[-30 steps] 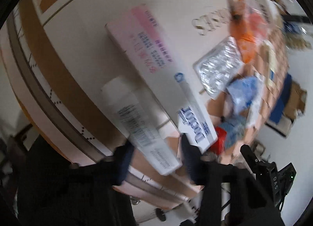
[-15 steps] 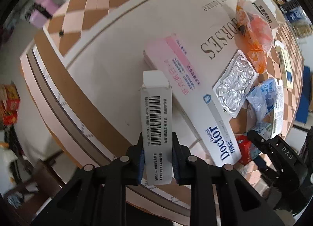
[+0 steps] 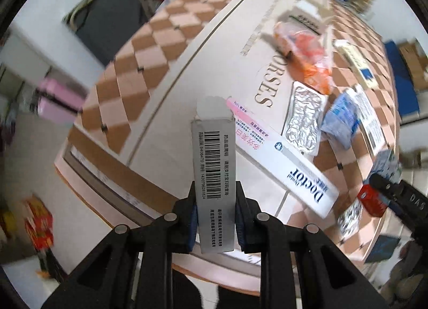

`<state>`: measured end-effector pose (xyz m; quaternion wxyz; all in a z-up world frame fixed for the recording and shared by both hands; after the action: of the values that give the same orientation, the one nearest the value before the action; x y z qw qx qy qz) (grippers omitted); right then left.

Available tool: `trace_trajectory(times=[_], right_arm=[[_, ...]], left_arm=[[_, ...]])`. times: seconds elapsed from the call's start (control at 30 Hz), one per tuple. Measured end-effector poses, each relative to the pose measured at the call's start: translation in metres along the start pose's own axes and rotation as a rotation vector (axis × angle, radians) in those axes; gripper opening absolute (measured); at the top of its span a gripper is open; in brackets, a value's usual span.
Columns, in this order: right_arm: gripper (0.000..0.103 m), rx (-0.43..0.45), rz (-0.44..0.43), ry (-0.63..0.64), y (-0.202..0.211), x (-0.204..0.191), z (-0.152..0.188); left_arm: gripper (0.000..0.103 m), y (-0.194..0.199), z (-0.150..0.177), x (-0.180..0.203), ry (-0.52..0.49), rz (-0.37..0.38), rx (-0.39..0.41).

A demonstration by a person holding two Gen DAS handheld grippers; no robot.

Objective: Collect trash
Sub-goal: 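Carry both items to the trash bin and open both tools to drop them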

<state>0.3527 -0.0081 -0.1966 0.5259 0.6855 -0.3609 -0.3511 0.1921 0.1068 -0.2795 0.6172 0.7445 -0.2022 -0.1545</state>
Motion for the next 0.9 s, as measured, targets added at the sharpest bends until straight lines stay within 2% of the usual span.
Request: trace_trajectory(times=[0.17, 0.33, 0.5, 0.73, 0.9], right_arm=[[0.059, 0.065, -0.009, -0.036, 0.039, 0.009, 0.034], [0.059, 0.126, -0.018, -0.067, 0.072, -0.003, 0.099], [0.059, 0.149, -0.029, -0.110, 0.089, -0.021, 0.173], [0.059, 0.100, -0.063, -0.130, 0.083, -0.041, 0.270], [0.059, 0.036, -0.062, -0.118, 0.054, -0.042, 0.315]], left_arm=[[0.020, 0.016, 0.022, -0.002, -0.145, 0.040, 0.061], [0.020, 0.038, 0.049, -0.024, -0.279, 0.087, 0.079], [0.020, 0.051, 0.080, -0.051, -0.376, 0.130, 0.069], [0.020, 0.045, 0.128, -0.083, -0.428, 0.170, -0.001], [0.020, 0.019, 0.157, -0.100, -0.414, 0.168, -0.070]])
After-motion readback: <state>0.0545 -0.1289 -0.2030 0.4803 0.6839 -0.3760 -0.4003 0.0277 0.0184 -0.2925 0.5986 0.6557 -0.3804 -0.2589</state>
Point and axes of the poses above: each gripper's, at about its wrist camera, not at the fingertips, and y roughly against the way its jaws point, x to its right, z to its underside, the point moved 1 cm from there along -y, roughly the way its jaws point, and after that the axes turned 1 degree about y, right-handed, at the moved point
